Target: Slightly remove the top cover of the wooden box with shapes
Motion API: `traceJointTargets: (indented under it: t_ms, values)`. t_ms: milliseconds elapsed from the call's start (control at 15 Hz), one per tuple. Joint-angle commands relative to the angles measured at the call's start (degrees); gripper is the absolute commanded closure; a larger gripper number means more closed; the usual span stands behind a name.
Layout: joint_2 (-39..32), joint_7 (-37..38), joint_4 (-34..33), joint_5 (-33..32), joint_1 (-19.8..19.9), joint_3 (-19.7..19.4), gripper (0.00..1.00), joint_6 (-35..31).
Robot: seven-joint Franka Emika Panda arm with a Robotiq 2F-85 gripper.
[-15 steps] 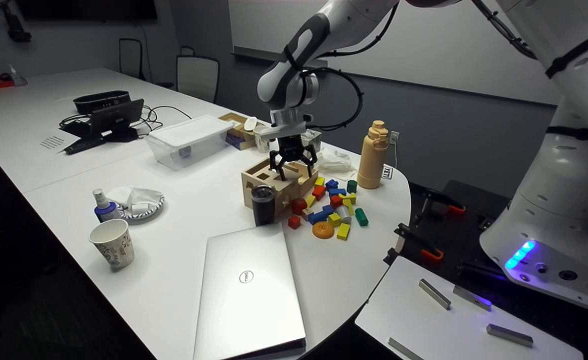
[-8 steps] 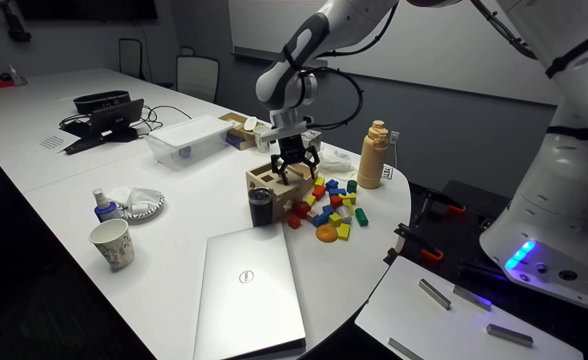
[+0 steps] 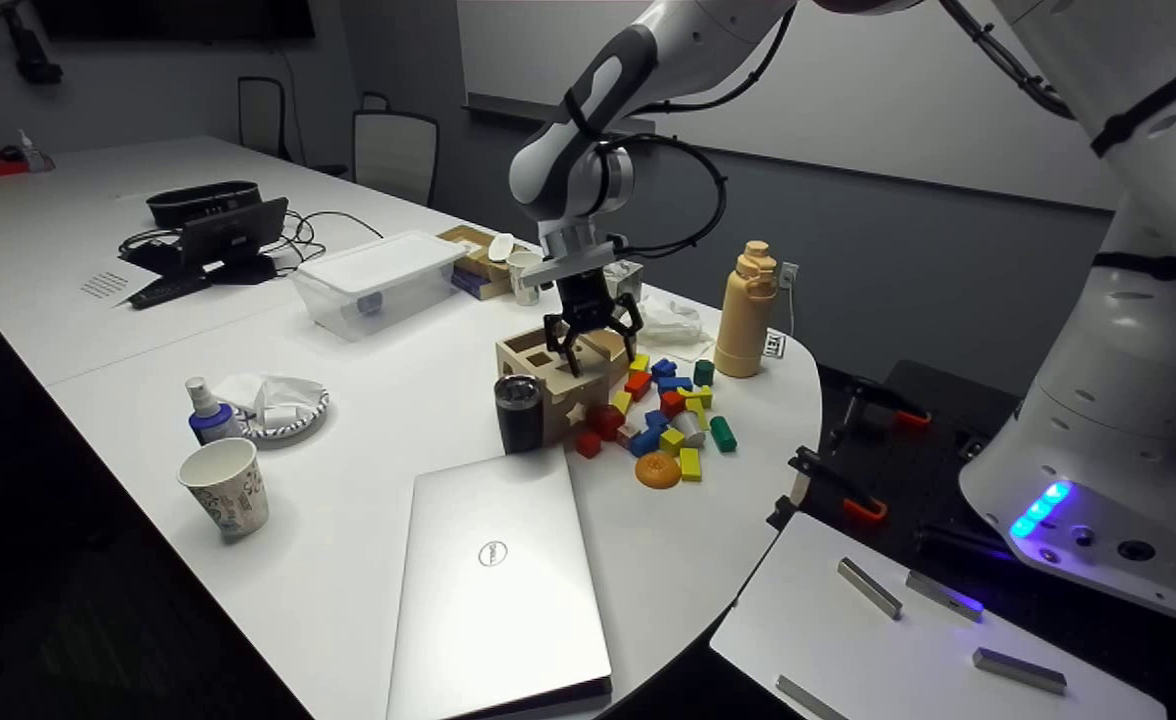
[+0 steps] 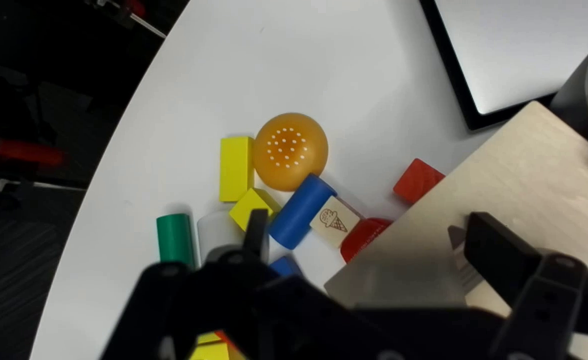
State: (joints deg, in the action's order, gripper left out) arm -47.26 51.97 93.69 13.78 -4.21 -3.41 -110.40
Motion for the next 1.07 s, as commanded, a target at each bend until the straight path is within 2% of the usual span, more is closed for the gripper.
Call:
traceJointTargets:
  t_ms: [0, 1000]
  values:
    - [1.33, -0.81, 1.22, 1.24, 0.37, 0.97, 0.00, 2.08]
    - [1.22, -2.64, 2.16, 3.02, 0.60, 2.15, 0.00, 5.59]
